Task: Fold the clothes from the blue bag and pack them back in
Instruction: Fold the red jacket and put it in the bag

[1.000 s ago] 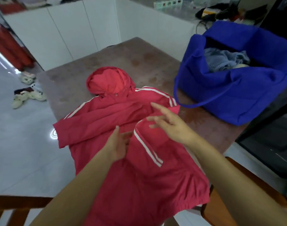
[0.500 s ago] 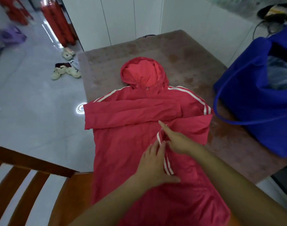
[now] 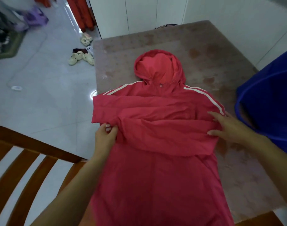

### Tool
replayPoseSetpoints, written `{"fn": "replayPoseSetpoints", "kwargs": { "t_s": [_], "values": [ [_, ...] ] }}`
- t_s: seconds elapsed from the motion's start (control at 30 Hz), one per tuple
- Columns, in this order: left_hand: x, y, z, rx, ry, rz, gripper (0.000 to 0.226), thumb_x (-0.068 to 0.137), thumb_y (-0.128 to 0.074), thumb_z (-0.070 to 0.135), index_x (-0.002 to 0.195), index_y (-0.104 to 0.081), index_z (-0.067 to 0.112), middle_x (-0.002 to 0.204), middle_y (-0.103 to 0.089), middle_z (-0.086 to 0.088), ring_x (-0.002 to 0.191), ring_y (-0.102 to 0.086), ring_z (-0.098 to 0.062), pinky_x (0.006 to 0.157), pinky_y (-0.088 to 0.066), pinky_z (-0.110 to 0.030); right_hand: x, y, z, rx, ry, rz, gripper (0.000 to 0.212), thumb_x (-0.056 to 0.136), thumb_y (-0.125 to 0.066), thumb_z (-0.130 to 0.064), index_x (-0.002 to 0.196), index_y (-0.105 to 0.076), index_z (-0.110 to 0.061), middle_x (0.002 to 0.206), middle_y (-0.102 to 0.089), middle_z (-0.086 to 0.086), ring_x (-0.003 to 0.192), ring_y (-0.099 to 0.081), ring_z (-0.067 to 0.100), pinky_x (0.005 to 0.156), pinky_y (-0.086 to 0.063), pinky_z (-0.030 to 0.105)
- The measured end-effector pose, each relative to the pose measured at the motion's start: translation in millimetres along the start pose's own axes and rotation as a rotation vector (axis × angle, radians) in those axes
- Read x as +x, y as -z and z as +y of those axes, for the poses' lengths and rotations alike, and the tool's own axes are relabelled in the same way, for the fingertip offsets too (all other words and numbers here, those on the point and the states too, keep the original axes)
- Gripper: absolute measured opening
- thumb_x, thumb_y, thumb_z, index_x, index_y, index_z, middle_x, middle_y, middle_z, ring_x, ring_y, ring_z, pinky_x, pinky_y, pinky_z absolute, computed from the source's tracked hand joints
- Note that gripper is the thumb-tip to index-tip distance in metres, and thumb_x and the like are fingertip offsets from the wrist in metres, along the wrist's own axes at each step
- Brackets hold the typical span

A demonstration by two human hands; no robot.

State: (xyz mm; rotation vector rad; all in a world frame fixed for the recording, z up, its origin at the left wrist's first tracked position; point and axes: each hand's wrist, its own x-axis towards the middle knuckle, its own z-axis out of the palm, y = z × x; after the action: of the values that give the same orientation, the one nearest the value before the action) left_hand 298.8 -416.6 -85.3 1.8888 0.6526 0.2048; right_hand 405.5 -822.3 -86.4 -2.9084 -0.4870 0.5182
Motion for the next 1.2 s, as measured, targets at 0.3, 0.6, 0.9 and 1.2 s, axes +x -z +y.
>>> {"fn": "replayPoseSetpoints", "kwargs": {
  "t_s": [0.3, 0.6, 0.9, 1.2],
  "values": [
    [-33, 15, -37, 0.055, 0.343, -0.07, 0.013, 0.085, -0.063, 0.009, 0.094, -0.054, 0.005, 0.084, -0.055, -0.006, 0.077, -0.061, -0.028, 0.051, -0.057, -0.036, 67, 43, -21, -0.053, 0.044, 0.041, 0.07, 0.083, -0.068, -0.032, 0.143, -0.034, -0.019, 0.134, -0.054, 0.012, 0.116, -0.055, 0.033, 0.093, -0.044, 0.039],
    [15, 8, 4, 0.301, -0.115, -0.036, 0.041, 0.082, -0.06, 0.003, 0.119, -0.046, 0.009, 0.103, -0.052, 0.001, 0.091, -0.054, -0.018, 0.078, -0.042, -0.03, 86, 33, -6, -0.078, -0.111, -0.041, 0.074, 0.088, -0.059, -0.042, 0.149, -0.023, -0.019, 0.137, -0.049, 0.022, 0.118, -0.051, 0.042, 0.095, -0.039, 0.042],
    [72, -37, -4, 0.935, -0.597, -0.112, 0.06, 0.083, -0.049, 0.032, 0.138, -0.043, 0.009, 0.143, -0.041, -0.018, 0.13, -0.038, -0.043, 0.107, -0.03, -0.058, 68, -6, -62, -0.176, 0.041, 0.513, 0.067, 0.086, -0.037, -0.054, 0.139, -0.041, -0.012, 0.124, -0.057, 0.014, 0.111, -0.053, 0.034, 0.098, -0.035, 0.048],
    [76, -47, -16, 1.206, -0.431, -0.403, 0.067, 0.087, -0.012, 0.07, 0.143, -0.031, 0.039, 0.154, -0.028, -0.002, 0.14, -0.023, -0.034, 0.11, -0.013, -0.061, 80, -55, -78, -0.227, 0.056, 0.116, 0.083, 0.079, -0.001, -0.07, 0.151, 0.0, -0.028, 0.154, -0.028, -0.005, 0.143, -0.022, 0.019, 0.115, -0.011, 0.053]
  ]
}}
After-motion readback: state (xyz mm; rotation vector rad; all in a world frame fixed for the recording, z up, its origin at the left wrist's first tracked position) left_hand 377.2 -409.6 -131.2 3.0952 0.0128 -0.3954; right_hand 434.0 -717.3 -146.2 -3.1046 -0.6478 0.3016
